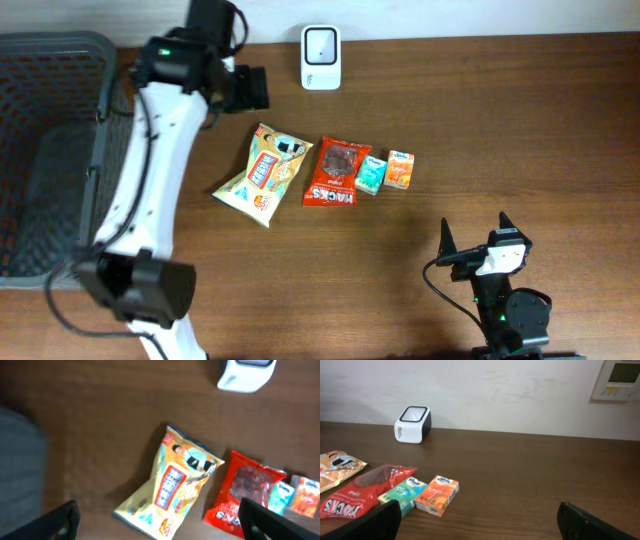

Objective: Scan the item barcode

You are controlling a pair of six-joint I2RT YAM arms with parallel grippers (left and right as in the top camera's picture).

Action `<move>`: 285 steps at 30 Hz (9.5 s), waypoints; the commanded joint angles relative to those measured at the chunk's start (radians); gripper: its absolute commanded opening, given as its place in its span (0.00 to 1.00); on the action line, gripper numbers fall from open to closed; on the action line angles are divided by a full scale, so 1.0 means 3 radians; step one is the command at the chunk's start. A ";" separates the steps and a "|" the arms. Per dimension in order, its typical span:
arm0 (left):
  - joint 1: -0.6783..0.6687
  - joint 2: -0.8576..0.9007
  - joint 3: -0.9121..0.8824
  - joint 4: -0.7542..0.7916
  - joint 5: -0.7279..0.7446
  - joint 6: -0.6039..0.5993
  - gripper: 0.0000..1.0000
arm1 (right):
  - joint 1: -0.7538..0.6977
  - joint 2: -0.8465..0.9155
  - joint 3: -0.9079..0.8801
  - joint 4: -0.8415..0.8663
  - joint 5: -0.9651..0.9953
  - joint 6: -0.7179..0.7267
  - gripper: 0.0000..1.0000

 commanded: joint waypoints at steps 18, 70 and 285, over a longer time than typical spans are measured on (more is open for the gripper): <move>0.1499 -0.1105 0.0169 -0.0787 -0.0210 -0.0038 0.99 | -0.0018 -0.0022 -0.0024 -0.0015 0.0039 0.0017 0.98; 0.1972 -0.1105 0.0169 -0.0832 -0.0242 -0.0038 0.99 | -0.0015 0.4262 0.2707 -0.0072 -0.1895 0.0890 0.98; 0.1972 -0.1105 0.0169 -0.0832 -0.0243 -0.0038 0.99 | 0.0966 0.7847 0.6124 0.0776 -0.0896 0.0643 0.04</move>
